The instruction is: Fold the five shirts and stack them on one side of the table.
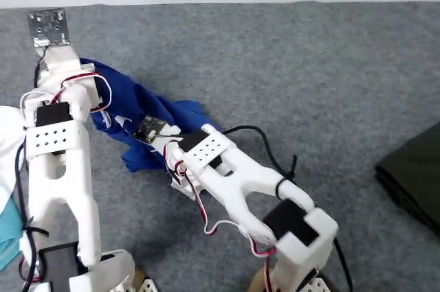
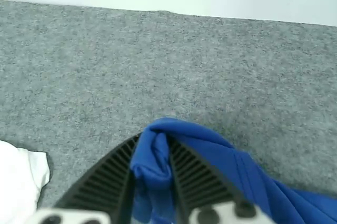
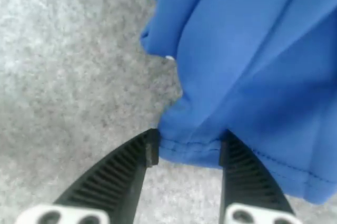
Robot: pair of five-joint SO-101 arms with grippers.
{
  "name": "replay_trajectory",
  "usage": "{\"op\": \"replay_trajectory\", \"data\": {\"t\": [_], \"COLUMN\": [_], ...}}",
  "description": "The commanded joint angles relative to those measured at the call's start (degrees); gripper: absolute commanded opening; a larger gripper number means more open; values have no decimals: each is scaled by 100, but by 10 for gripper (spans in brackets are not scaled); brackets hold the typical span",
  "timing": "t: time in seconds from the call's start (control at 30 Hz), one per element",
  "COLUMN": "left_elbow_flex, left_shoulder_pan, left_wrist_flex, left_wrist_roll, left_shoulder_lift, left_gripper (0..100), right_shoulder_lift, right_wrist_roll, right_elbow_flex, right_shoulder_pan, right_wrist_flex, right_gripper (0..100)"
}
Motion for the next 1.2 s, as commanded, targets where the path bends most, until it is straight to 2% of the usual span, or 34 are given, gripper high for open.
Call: {"op": "replay_trajectory", "data": {"t": [0.0,0.1,0.2,0.23,0.27,0.47,0.67,0.9,1.17], "left_elbow_flex": [-48,-48,-48,-48,-57,-66,-92,-84,-365], "left_shoulder_pan": [-18,-18,-18,-18,-18,88,765,1354,1398], "left_wrist_flex": [-141,-141,-141,-141,-141,-132,185,563,1029], "left_wrist_roll": [26,26,26,26,35,35,70,193,97], "left_shoulder_lift": [-62,-79,-79,-88,-88,-422,-1530,-2338,-2497], "left_gripper": [2,2,2,2,2,2,2,3,4], "right_shoulder_lift": [136,312,347,321,286,-31,-629,-1543,-2457], "right_wrist_roll": [-18,-9,-9,-9,0,510,-343,-1099,-1204], "right_elbow_flex": [-316,-501,-941,-1099,-1275,-2453,-3543,-3754,-3745], "right_shoulder_pan": [92,295,593,699,804,1200,1349,1587,2352], "right_wrist_flex": [-365,-418,-207,-92,75,1218,1798,1789,2009], "right_gripper": [201,162,11,6,26,9,9,9,9]}}
